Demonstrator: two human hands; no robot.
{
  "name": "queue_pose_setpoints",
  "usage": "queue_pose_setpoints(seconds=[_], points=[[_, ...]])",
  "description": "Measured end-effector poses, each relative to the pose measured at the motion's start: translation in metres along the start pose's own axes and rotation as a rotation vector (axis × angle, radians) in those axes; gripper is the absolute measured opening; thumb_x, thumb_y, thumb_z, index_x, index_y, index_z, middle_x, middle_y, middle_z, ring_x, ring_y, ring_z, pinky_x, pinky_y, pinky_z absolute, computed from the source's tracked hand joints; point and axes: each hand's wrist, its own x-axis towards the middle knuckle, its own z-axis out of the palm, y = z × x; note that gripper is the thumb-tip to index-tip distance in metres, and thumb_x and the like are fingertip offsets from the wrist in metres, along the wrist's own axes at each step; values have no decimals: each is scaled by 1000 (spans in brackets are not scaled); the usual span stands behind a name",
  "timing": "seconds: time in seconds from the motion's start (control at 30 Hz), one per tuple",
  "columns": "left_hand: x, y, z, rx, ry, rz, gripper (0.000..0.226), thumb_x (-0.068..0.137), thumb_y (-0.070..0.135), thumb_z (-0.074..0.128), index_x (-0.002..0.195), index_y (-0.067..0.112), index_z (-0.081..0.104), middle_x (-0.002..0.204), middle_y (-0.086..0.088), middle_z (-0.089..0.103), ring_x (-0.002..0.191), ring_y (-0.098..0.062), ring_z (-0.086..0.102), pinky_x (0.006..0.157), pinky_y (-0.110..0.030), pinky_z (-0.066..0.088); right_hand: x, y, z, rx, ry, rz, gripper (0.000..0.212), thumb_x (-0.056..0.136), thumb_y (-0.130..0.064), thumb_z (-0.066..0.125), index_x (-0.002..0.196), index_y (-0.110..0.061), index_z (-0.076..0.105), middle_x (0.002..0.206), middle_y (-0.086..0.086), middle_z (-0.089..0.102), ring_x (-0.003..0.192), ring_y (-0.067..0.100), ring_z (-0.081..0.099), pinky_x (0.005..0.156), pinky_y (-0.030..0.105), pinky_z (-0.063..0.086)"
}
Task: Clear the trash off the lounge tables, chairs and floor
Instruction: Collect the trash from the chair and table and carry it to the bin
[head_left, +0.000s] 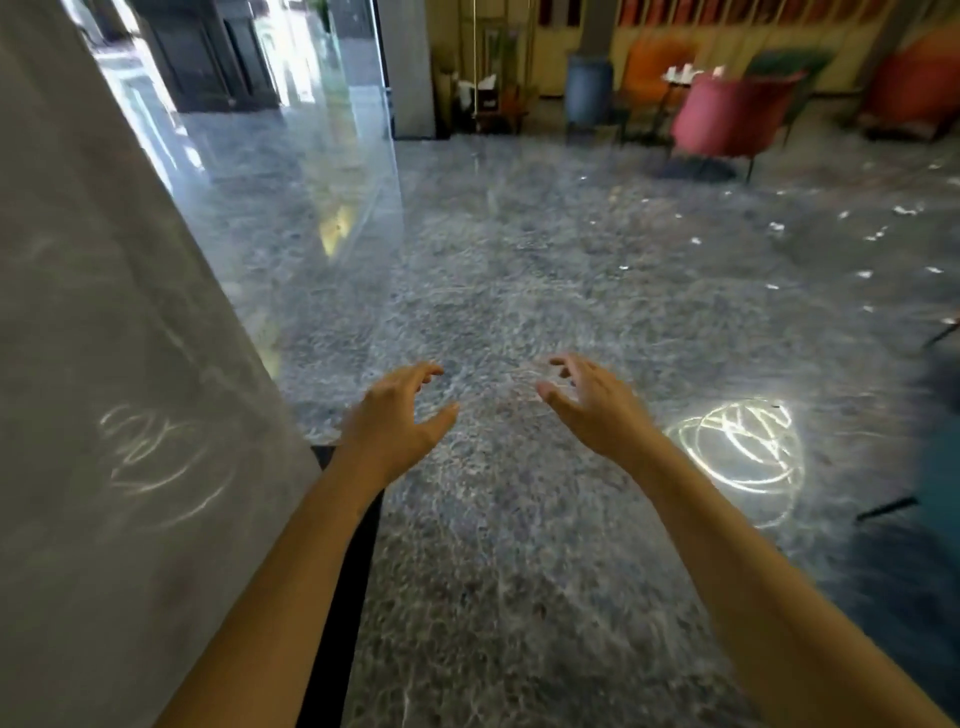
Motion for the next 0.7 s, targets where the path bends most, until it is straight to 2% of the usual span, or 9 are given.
queue_pose_setpoints(seconds=[0.13, 0.4, 0.7], points=[[76, 34, 53, 11, -68, 18, 46, 84, 33, 65, 124, 14, 54, 122, -7, 58, 111, -24, 55, 94, -40, 45, 40, 68, -44, -36, 0, 73, 51, 93, -44, 45, 133, -12, 43, 134, 12, 51, 121, 27, 48, 97, 37, 39], [214, 40, 162, 117, -320, 7, 48, 87, 46, 56, 129, 22, 48, 132, 1, 50, 120, -17, 48, 96, -35, 43, 131, 195, -62, -120, -104, 271, 54, 94, -51, 37, 136, -17, 38, 140, 9, 43, 126, 26, 42, 100, 37, 36], [456, 21, 288, 139, -480, -10, 55, 86, 50, 54, 133, 23, 43, 138, 0, 47, 124, -19, 45, 98, -36, 41, 329, 338, -95, -264, -255, 410, 62, 93, -58, 29, 142, -21, 28, 147, 3, 35, 132, 22, 36, 103, 40, 29]])
